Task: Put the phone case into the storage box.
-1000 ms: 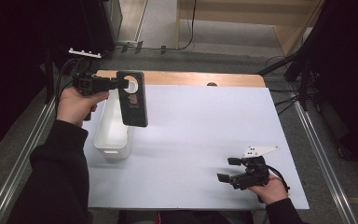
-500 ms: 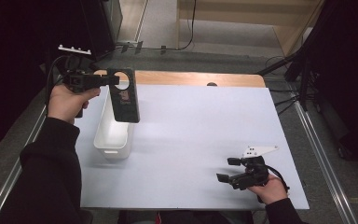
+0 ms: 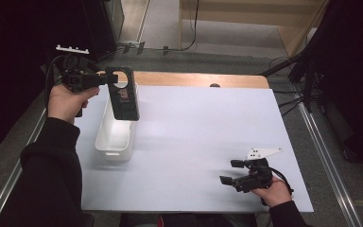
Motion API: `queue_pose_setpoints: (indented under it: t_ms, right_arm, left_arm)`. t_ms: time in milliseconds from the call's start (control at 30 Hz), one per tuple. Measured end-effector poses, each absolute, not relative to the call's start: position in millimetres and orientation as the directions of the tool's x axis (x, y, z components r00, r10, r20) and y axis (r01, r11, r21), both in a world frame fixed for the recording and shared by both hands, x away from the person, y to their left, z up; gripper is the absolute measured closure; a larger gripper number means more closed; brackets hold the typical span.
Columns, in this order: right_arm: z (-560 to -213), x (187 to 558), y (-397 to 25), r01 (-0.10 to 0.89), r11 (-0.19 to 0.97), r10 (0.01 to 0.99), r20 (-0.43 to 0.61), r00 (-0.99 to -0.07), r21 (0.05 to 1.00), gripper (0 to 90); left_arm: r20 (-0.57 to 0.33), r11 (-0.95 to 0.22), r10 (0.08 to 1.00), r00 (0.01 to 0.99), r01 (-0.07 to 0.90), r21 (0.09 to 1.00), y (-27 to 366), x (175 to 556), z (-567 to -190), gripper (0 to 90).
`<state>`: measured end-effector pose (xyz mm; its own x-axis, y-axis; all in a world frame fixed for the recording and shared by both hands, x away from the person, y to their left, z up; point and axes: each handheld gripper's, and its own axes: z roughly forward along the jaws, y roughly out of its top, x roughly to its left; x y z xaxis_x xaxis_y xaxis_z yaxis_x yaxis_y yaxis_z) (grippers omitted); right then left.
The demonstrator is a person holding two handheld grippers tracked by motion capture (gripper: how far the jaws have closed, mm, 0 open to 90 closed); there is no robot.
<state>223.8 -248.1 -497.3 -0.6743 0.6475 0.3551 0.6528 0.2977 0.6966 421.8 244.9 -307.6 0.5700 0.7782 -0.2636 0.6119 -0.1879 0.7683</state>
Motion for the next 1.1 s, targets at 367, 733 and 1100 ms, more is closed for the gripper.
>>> queue_pose_setpoints:
  t_ms: [367,733,1100]
  right_arm:
    - [-498.6,224.6,-245.0,0.653,0.308,0.641,0.356,-0.680,0.692,12.2]
    - [-500.1,224.6,-245.8,0.657,0.303,0.648,0.356,-0.673,0.691,12.2]
    - [-500.5,224.1,-246.1,0.658,0.304,0.647,0.358,-0.673,0.689,12.2]
  left_arm:
    - [-0.250,-0.177,0.801,0.545,0.613,0.770,251.9,431.7,-312.5,70.9]
    - [-0.234,-0.155,0.829,0.508,0.610,0.777,256.3,445.4,-317.5,70.9]
    - [-0.225,-0.145,0.841,0.493,0.604,0.784,254.8,461.8,-325.8,71.0]
